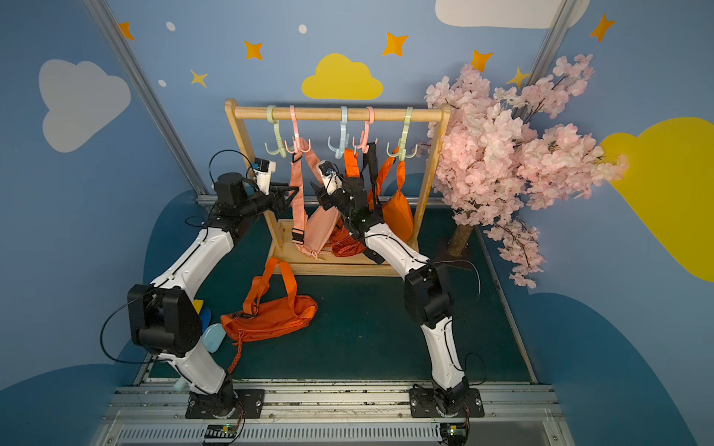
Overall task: Take the bag off the hook
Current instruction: Pick up the bag from the hook.
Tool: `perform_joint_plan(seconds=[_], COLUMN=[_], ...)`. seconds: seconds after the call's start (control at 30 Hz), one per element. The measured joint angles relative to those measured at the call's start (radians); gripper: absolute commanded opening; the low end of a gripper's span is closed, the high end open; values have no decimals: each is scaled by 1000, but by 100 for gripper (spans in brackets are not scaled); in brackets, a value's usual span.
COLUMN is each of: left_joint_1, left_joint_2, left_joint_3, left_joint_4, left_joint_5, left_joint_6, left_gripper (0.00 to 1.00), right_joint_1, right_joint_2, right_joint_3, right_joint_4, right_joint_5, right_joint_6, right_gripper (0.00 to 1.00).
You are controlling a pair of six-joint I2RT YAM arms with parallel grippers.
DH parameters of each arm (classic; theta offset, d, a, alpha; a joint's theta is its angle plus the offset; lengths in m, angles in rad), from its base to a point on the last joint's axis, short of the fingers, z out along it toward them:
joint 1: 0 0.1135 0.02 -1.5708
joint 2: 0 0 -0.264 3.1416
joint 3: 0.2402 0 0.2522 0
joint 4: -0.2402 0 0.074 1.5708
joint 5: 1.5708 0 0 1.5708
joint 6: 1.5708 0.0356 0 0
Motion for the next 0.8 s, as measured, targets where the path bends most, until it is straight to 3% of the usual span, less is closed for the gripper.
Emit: perform_joint_plan(seconds=[0.33, 0.5, 0.6, 0.8], left_joint_1=[0, 0, 0, 0], left_joint_2=[25, 49, 55, 55], left_joint_3=[9, 10, 10, 28], left_joint_4=[22, 27, 28, 30], left_joint_5=[0, 0, 0, -4], left_joint_6=[-4, -11, -12, -20], left_gripper=[45, 34, 26, 10], right_joint_1=[-19, -25, -28, -29], right_joint_2=[17, 36, 43, 43], right_joint_3=[0, 24, 35, 37], right_joint_4=[41, 48, 48, 48], right_joint_5=[-8, -19, -38, -77], right_joint_6=[38, 63, 74, 92], right_gripper=[59, 49, 38, 0])
